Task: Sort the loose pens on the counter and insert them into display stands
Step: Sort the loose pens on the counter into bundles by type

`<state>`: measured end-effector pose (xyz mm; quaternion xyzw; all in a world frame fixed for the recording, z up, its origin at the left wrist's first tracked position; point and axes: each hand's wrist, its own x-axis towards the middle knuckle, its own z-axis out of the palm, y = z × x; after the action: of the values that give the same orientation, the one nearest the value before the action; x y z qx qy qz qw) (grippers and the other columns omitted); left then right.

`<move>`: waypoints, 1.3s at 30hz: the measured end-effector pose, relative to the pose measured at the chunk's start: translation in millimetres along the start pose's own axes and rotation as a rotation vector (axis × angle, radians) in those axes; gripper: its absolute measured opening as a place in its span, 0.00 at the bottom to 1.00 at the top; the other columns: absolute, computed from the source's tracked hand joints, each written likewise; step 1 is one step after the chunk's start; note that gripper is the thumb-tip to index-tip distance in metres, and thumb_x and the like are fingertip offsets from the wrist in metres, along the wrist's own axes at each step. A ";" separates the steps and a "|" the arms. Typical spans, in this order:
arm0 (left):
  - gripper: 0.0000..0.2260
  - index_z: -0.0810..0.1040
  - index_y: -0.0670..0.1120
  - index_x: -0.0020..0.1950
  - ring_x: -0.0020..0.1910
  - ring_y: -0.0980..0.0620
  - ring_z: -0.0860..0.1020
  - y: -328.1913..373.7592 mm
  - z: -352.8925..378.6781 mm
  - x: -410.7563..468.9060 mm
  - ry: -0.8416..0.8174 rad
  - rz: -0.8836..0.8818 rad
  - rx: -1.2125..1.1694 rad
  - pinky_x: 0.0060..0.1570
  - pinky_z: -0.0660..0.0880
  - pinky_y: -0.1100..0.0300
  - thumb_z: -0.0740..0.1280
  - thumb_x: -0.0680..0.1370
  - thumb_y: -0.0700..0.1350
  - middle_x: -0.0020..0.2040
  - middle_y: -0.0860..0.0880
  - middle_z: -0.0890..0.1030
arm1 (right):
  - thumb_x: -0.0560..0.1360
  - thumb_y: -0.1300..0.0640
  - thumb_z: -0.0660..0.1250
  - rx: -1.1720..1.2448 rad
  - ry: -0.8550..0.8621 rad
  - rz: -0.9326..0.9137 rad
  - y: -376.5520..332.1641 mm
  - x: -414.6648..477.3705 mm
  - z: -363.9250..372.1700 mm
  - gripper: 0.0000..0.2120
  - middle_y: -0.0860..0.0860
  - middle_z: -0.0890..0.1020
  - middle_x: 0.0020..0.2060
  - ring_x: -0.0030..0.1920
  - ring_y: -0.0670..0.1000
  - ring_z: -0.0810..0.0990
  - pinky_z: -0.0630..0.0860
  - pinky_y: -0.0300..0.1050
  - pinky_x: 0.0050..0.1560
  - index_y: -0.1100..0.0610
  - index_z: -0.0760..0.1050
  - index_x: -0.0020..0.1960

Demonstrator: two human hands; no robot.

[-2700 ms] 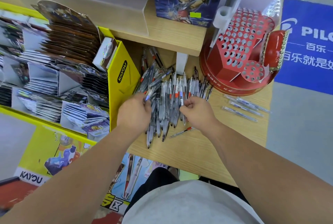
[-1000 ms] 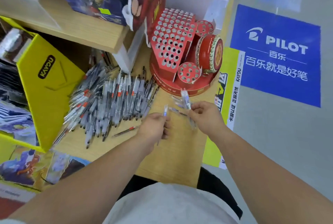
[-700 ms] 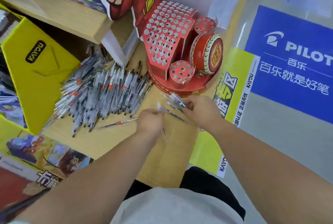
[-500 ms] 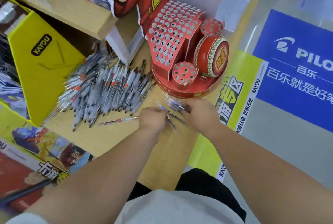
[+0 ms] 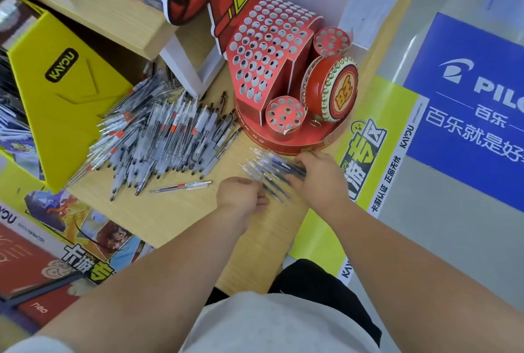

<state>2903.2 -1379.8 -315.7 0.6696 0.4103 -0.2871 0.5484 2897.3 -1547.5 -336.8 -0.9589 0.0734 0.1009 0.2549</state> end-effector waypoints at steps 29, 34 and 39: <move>0.02 0.78 0.52 0.48 0.41 0.49 0.82 61.6 -129.8 7.6 0.163 0.572 0.393 0.40 0.79 0.52 0.68 0.80 0.47 0.43 0.52 0.81 | 0.72 0.51 0.74 0.116 0.089 -0.102 -101.1 -6.8 19.9 0.13 0.52 0.81 0.48 0.51 0.58 0.77 0.75 0.53 0.54 0.55 0.82 0.54; 0.08 0.79 0.46 0.57 0.49 0.45 0.79 87.7 -202.1 45.9 0.339 0.741 0.493 0.50 0.77 0.49 0.68 0.79 0.46 0.53 0.48 0.81 | 0.76 0.46 0.71 0.138 -0.021 -0.123 -171.9 4.0 36.3 0.16 0.51 0.80 0.53 0.59 0.56 0.76 0.75 0.53 0.58 0.53 0.80 0.60; 0.17 0.76 0.40 0.68 0.62 0.37 0.74 119.7 -234.8 86.7 0.287 0.899 0.908 0.60 0.71 0.48 0.66 0.80 0.44 0.62 0.38 0.76 | 0.78 0.44 0.69 0.116 -0.037 -0.070 -222.8 15.4 49.4 0.19 0.49 0.78 0.57 0.62 0.54 0.74 0.74 0.48 0.59 0.52 0.77 0.65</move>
<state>3034.5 -1139.1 -273.5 0.9725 -0.0026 -0.0823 0.2177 2947.3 -1332.5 -276.8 -0.9425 0.0410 0.1051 0.3144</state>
